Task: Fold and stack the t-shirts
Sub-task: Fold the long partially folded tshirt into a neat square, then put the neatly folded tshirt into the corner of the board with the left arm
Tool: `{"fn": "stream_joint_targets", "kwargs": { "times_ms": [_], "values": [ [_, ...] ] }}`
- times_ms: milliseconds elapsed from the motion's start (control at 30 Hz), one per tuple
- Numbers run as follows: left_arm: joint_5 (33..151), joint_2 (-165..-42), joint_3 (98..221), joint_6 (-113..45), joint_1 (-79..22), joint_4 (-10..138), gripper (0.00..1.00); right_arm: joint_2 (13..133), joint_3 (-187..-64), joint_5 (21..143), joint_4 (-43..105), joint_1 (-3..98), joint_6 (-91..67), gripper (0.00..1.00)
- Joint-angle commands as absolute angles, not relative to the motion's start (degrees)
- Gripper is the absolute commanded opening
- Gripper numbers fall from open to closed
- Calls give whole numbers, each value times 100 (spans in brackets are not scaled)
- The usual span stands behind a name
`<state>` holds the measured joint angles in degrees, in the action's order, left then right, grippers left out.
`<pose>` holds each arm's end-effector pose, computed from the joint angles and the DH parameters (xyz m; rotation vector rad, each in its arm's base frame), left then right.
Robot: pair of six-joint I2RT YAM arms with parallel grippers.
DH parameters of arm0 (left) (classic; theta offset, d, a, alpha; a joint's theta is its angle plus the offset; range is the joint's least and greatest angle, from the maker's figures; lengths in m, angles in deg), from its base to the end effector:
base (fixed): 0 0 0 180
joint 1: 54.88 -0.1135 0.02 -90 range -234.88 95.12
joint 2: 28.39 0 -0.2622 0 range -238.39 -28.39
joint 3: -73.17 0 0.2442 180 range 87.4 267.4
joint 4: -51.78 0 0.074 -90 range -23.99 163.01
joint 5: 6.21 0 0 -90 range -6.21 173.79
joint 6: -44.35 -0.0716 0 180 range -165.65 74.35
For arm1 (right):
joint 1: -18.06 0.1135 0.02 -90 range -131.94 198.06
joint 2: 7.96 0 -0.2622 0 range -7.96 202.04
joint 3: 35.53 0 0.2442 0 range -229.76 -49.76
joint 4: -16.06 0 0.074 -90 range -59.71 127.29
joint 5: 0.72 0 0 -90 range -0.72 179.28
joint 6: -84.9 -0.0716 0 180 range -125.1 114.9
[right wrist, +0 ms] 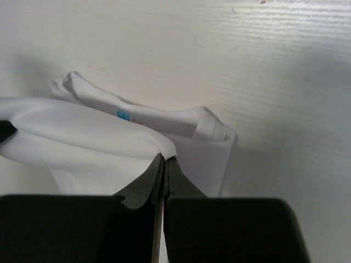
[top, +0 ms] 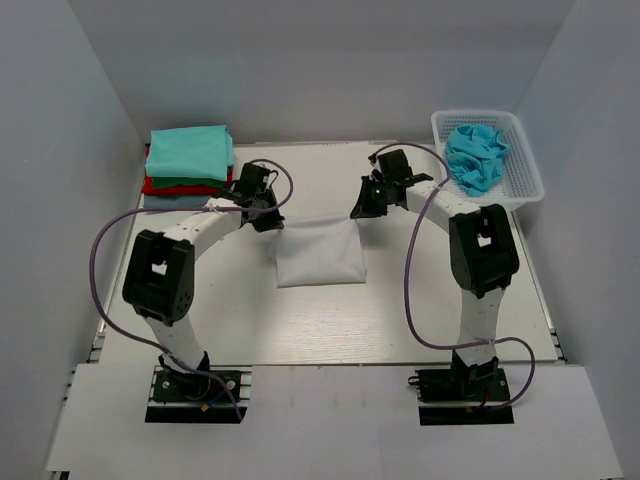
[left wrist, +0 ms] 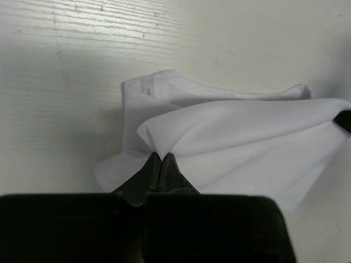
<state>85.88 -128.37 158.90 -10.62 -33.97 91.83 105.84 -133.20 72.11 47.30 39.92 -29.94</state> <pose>0.3606 -0.1406 0.1934 -0.3014 2.5569 -0.4303 0.4161 0.1897 0.1808 -0.0814 2.4792 0.7262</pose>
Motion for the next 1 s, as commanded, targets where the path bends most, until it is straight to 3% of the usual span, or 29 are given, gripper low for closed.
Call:
{"fn": "stream_joint_targets", "kwargs": {
  "times_ms": [0,133,167,200,233,267,300,333,367,667,967],
  "values": [
    [8362,-13313,16148,-945,-3475,9062,0,10893,-13808,7546,4681,3959,-2962,0],
    [7985,-13876,16814,-882,-3475,9228,4,11393,-14273,7793,4847,3968,-3068,8],
    [7984,-13974,16965,-882,-3475,9394,17,11516,-14527,7838,4883,3968,-3068,12],
    [7984,-14053,17097,-882,-3527,9465,64,11561,-14608,7838,4935,3959,-3077,18],
    [7984,-14106,17324,-935,-3528,9527,93,11605,-14713,7681,4945,3959,-3077,32],
    [7984,-14107,17388,-935,-3528,9589,100,11579,-14749,7654,4971,3976,-3051,36],
    [8053,-14107,17388,-935,-3528,9641,100,11553,-14758,7610,4962,3985,-3015,45],
    [8054,-14046,17388,-935,-3528,9642,100,11448,-14723,7575,4945,3985,-2998,64],
    [8106,-13975,17319,-935,-3528,9642,100,11317,-14706,7566,4945,4003,-2980,90],
    [8501,-13123,16370,-663,-3343,9599,100,9867,-13511,7802,4664,3977,-3129,90],
    [8740,-13535,16166,-443,-3124,9659,100,9206,-12614,7961,4760,3968,-3094,90]
  ]
}}
